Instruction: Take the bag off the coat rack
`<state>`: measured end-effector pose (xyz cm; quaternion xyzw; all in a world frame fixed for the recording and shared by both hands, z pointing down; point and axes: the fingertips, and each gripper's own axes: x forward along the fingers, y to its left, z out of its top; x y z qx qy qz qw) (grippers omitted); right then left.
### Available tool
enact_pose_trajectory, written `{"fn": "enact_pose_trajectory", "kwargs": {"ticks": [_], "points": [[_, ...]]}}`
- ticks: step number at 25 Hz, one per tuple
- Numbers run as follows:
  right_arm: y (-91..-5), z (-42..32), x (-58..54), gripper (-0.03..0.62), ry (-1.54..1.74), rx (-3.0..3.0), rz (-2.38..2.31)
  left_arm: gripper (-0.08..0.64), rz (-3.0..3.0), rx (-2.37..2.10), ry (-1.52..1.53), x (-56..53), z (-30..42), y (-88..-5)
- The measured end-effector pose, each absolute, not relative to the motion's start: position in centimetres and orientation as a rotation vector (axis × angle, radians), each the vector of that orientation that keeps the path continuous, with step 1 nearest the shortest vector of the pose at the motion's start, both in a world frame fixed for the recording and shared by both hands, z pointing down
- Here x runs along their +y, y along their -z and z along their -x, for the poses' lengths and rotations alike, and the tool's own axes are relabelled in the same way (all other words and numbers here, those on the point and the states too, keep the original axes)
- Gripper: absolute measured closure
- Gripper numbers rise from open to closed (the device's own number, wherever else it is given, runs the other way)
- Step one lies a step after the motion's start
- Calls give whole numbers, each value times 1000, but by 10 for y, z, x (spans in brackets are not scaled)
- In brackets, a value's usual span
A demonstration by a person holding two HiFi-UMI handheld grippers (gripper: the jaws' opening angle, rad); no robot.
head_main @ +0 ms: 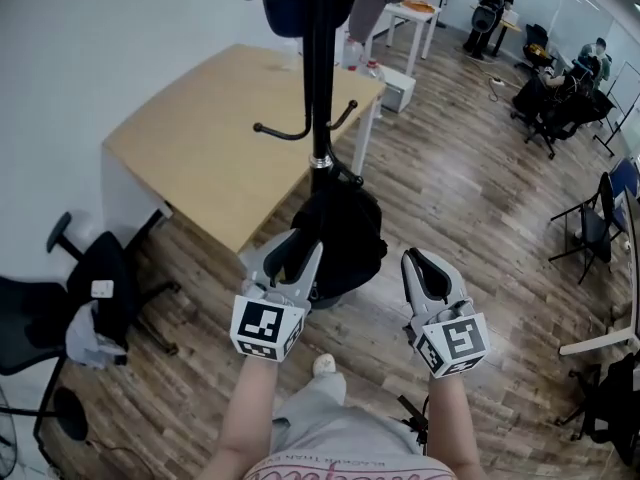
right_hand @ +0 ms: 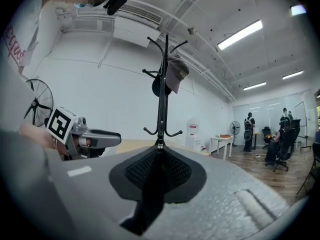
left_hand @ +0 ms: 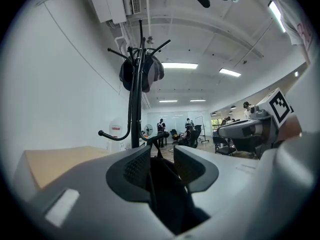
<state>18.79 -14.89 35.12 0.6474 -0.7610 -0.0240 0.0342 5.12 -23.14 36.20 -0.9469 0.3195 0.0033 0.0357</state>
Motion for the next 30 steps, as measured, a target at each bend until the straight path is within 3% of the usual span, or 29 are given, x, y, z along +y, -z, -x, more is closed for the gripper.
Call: {"fn": "enact_pose_trajectory", "kwargs": {"ticks": [3, 7, 11, 14, 16, 30], "points": [[-352, -190, -173, 491, 63, -2390, -1972, 337, 2936, 1000, 30, -252, -53, -374], [-360, -190, -206, 323, 24, -2428, -1929, 216, 2952, 1058, 48, -281, -50, -383], [-369, -192, -226, 213, -18, -2447, -1911, 96, 2948, 1107, 95, -297, -52, -394], [-376, -195, -237, 145, -32, -2445, -1901, 46, 2949, 1112, 129, -301, -55, -401], [-383, -196, -243, 124, -46, -2447, -1880, 28, 2947, 1107, 152, -302, -57, -406], [-449, -205, -269, 144, -146, -2440, -1714, 49, 2933, 1202, 245, -305, -61, -446]]}}
